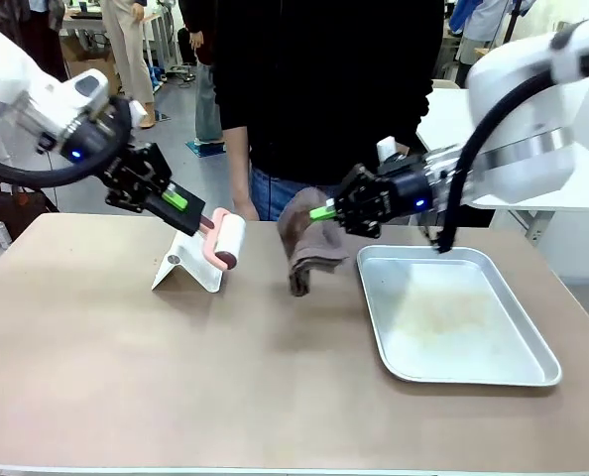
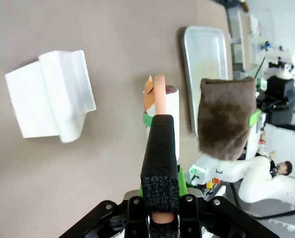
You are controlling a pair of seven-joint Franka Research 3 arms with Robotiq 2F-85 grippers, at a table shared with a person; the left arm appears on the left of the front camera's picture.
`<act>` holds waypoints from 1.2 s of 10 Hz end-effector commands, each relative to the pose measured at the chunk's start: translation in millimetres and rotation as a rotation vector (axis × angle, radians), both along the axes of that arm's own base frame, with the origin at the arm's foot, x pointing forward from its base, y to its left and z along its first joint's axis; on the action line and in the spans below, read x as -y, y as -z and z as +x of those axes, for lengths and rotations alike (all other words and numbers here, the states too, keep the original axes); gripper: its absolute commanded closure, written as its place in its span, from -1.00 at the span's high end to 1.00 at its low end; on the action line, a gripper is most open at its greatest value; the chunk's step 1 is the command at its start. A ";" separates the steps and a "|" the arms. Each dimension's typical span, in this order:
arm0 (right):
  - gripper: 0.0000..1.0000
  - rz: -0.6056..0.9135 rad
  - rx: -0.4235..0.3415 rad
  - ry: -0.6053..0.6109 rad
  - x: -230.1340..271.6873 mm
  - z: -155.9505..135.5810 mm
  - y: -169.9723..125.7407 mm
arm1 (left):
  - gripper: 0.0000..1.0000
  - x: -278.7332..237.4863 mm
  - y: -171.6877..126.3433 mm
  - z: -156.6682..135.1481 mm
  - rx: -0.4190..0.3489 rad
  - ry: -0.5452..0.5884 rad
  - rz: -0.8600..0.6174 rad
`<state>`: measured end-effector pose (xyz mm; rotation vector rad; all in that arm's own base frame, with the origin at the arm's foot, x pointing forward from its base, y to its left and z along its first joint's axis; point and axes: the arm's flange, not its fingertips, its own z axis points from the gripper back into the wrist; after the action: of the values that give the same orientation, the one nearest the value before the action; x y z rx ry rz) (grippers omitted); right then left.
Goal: Clean the surface of the table.
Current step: Return the Lint Roller and towel to their original positions.
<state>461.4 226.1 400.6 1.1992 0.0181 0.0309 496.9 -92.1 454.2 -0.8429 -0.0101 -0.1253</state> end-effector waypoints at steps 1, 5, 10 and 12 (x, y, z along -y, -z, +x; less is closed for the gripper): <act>-0.80 -0.008 -0.050 0.059 -25.5 14.5 16.5 | -0.55 18.2 -0.2 20.2 -0.035 -0.075 0.021; -0.80 -0.043 -0.142 0.100 -25.1 20.1 42.6 | -0.55 18.7 21.1 45.0 -0.060 -0.096 0.043; -0.80 -0.108 -0.194 0.123 -13.1 37.8 70.0 | -0.55 8.1 47.0 61.6 -0.099 -0.082 0.116; -0.80 -0.121 -0.228 0.116 -8.9 46.4 79.4 | -0.55 5.6 49.0 62.0 -0.106 -0.078 0.109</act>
<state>495.6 231.4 317.6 1.0952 0.1244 -0.1902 556.1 -96.9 397.3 -0.7415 0.0463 -0.0203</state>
